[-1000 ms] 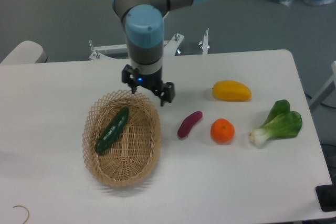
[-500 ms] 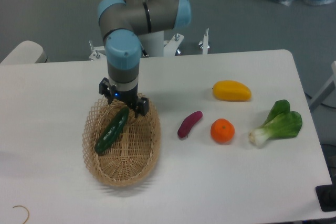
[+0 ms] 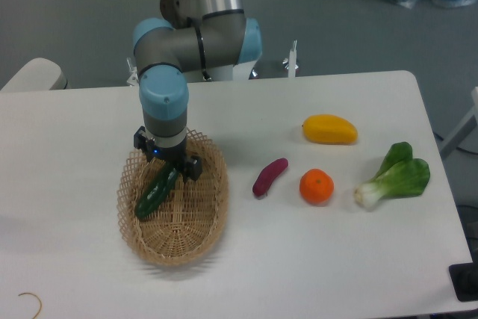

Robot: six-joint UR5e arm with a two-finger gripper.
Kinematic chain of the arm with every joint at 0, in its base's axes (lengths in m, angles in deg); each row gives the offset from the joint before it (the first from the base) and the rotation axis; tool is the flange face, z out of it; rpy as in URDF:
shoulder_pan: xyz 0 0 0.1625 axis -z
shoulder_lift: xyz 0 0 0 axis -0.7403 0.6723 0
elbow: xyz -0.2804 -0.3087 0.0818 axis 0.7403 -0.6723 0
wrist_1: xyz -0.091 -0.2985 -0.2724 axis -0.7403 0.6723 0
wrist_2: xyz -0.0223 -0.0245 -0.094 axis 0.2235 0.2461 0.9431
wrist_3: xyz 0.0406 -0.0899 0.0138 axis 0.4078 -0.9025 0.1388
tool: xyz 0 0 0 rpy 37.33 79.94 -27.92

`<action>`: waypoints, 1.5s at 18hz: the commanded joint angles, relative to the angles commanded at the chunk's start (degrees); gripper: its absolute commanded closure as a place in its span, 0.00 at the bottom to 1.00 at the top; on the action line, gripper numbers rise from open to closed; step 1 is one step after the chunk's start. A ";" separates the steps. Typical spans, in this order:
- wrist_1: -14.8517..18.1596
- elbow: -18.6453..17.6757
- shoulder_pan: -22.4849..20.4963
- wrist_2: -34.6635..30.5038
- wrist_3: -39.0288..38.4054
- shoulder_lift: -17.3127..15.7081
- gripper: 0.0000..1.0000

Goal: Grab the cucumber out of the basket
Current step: 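Lower the gripper onto the cucumber and close it around it, then lift the cucumber out of the basket and carry it beside the bok choy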

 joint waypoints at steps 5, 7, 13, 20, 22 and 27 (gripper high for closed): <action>-1.14 0.17 0.00 -1.31 0.35 0.97 0.00; -1.23 0.26 0.70 -3.07 0.26 2.02 0.00; -1.76 0.17 0.79 -3.16 -0.26 1.94 0.00; -1.76 0.44 0.79 -3.25 -0.62 1.76 0.51; -1.76 0.44 0.79 -3.25 -0.62 1.76 0.52; -1.76 0.35 0.79 -3.25 -0.53 1.58 0.63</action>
